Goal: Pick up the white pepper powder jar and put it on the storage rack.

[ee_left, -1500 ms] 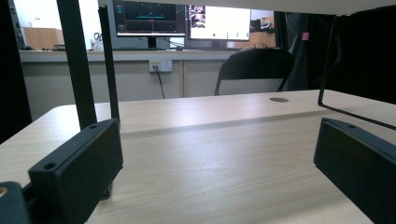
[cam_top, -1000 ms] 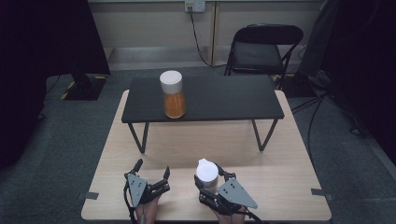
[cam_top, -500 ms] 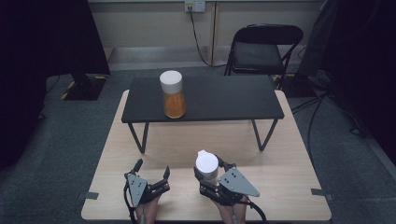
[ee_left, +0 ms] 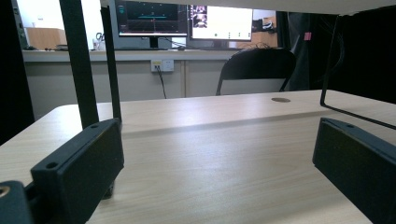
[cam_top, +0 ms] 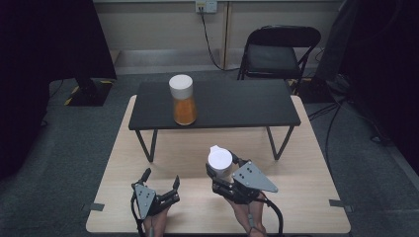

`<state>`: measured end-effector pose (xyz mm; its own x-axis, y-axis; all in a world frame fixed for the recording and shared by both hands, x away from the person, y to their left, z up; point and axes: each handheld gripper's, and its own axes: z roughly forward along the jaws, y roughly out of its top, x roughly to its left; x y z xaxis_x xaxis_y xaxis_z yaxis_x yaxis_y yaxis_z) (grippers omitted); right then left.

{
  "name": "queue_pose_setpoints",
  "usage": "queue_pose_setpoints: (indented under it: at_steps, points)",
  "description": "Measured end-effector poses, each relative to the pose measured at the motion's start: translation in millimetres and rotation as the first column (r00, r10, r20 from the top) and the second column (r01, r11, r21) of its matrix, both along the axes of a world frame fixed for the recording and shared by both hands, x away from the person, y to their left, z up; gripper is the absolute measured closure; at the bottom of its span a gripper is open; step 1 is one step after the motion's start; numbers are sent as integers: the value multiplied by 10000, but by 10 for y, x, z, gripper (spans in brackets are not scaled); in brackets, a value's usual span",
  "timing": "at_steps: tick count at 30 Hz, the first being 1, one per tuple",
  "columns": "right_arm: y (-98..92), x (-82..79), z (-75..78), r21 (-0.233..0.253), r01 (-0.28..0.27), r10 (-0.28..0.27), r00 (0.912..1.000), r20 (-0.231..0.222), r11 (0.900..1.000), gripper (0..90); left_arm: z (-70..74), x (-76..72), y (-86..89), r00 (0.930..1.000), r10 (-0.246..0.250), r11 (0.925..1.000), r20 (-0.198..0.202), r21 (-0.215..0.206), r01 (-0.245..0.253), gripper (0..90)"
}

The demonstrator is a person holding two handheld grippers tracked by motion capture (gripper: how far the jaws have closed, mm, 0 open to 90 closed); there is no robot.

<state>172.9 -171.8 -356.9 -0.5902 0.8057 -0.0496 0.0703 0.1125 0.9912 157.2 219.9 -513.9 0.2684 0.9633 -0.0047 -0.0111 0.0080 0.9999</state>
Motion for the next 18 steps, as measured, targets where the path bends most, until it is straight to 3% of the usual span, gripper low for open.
queue_pose_setpoints:
  at_steps: [18]
  points:
    - [-18,166,431,-180,-74,82,9989,457,9998,300,-1,0,0,10000,-3,10000,4,-1,3,12]
